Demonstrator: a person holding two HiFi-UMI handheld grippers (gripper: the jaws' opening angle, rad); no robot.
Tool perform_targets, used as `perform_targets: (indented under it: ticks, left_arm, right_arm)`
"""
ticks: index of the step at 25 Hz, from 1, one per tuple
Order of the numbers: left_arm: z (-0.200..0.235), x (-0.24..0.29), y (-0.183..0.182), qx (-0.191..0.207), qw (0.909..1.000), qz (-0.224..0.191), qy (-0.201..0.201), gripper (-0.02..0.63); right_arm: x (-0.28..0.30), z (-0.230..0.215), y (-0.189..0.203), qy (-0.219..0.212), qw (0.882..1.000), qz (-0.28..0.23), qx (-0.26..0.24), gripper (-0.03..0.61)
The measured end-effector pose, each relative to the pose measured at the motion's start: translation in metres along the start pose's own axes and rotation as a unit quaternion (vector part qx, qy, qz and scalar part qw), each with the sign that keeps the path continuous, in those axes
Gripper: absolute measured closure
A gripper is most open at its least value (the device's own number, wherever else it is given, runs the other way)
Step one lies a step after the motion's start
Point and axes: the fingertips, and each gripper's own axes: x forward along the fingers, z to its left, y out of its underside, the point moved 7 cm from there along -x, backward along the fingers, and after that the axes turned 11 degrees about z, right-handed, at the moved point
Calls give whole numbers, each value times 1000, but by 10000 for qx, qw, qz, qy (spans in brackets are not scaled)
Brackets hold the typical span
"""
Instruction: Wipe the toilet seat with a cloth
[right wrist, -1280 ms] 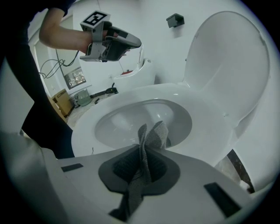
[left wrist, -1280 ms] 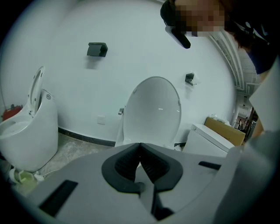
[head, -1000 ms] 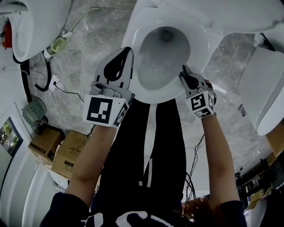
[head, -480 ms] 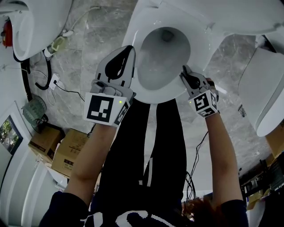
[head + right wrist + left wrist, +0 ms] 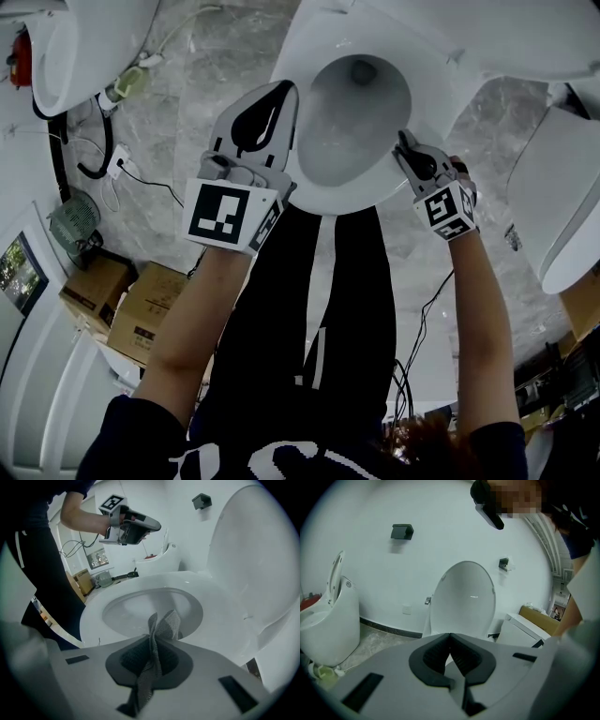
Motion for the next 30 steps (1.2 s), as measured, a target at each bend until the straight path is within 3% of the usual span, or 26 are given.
perform_targets:
  ticks: [21, 30]
  left_arm:
    - [-1, 7, 1, 7, 9999, 70, 105, 603]
    - [0, 6, 4, 13, 9998, 128, 129, 603]
  right_arm:
    - [0, -45, -8, -15, 9955, 224, -916, 552]
    - [-2, -73, -18, 11, 9862, 496, -1582, 552]
